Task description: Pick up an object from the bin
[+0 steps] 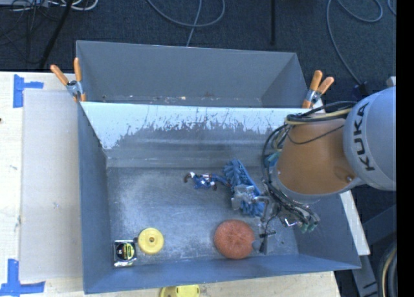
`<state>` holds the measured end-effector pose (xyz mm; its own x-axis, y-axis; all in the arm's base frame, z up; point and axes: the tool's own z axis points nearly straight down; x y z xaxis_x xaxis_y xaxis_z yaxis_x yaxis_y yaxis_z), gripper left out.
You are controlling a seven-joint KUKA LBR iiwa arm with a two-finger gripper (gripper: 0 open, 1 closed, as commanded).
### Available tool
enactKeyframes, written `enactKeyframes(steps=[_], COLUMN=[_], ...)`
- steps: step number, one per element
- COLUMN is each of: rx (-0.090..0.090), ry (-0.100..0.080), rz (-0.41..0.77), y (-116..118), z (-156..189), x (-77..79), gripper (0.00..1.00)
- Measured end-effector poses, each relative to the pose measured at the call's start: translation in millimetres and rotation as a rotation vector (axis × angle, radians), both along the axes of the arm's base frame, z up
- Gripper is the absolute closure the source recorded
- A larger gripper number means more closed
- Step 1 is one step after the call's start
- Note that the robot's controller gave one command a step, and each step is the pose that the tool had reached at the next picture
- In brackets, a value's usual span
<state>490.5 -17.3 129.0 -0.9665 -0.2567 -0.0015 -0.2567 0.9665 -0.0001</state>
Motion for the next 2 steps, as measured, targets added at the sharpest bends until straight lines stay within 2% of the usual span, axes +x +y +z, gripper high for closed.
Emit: enactKeyframes(steps=[1, 2], rx=[0.001, 0.0], ry=[0.01, 0.004], rz=[-0.059, 0.06], y=[7.8, 6.7], z=[-21.2, -40.8], x=[-14.6, -7.7], gripper=[0.0, 0.0])
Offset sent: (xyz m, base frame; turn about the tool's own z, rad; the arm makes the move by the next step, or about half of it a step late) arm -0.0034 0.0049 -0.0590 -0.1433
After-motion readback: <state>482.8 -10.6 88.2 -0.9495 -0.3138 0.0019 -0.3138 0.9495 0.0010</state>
